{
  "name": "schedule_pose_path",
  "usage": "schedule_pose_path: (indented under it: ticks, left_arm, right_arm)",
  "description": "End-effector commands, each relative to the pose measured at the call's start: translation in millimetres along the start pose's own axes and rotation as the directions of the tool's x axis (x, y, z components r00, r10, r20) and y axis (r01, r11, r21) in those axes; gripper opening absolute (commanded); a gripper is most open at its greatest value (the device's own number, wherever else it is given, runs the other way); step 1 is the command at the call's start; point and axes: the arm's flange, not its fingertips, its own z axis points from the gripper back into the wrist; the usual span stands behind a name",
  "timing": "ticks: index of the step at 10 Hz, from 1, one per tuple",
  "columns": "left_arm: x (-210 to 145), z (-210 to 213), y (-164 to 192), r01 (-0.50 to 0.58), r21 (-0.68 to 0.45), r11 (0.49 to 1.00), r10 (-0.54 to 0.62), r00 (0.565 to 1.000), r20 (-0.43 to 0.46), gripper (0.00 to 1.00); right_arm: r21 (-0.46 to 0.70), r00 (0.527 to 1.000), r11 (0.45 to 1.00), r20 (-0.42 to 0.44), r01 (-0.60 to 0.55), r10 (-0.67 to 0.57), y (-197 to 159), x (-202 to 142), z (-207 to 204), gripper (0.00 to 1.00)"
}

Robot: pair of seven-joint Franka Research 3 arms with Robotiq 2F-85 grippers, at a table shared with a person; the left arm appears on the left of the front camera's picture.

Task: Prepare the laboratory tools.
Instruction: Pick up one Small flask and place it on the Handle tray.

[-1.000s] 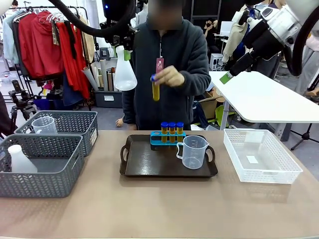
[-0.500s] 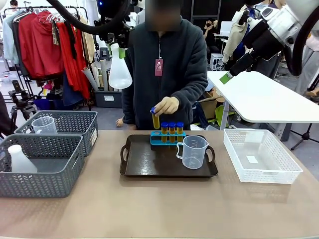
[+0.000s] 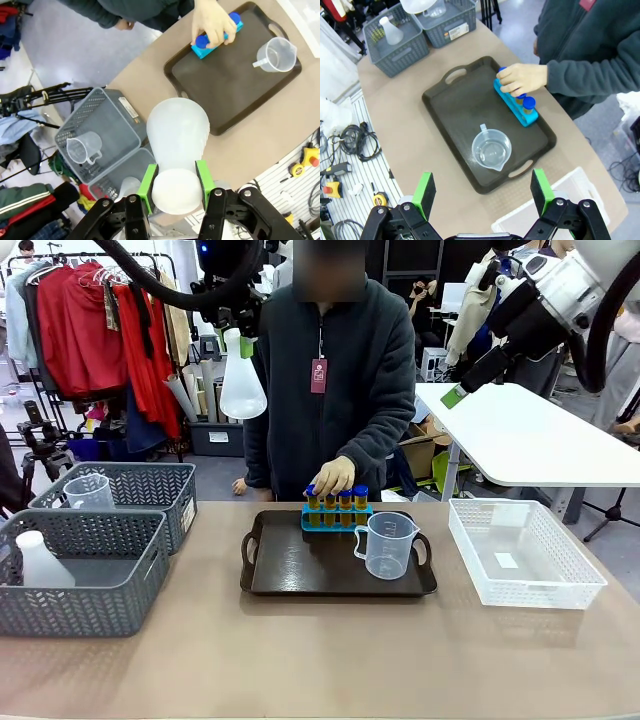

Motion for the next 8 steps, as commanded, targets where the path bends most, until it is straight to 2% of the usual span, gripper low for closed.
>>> schedule_pose_path:
  ticks: [1, 3, 6, 8]
  left_arm:
    - [0, 0, 0, 0.0, 0.0, 1.0, 0.0, 1.0, 0.0, 0.0]
    - [18, -14, -9, 0.084, -0.061, 0.995, -0.085, 0.996, -0.014, 0.0]
    - [54, -44, -22, 0.165, -0.038, 0.986, -0.166, 0.985, -0.034, 0.0]
    - [74, -70, -30, 0.225, -0.078, 0.971, -0.228, 0.973, -0.033, 0.0]
  right_arm:
    - [0.006, 1.0, 1.0, 0.006, -0.002, 0.002, 0, 0, 2, 1.0]
    - [0.006, 1.0, 1.0, 0.006, -0.002, 0.002, 0, 0, 2, 1.0]
    - [0.006, 1.0, 1.0, 0.006, -0.002, 0.002, 0, 0, 2, 1.0]
    - [0.006, 1.0, 1.0, 0.006, -0.002, 0.002, 0, 0, 2, 1.0]
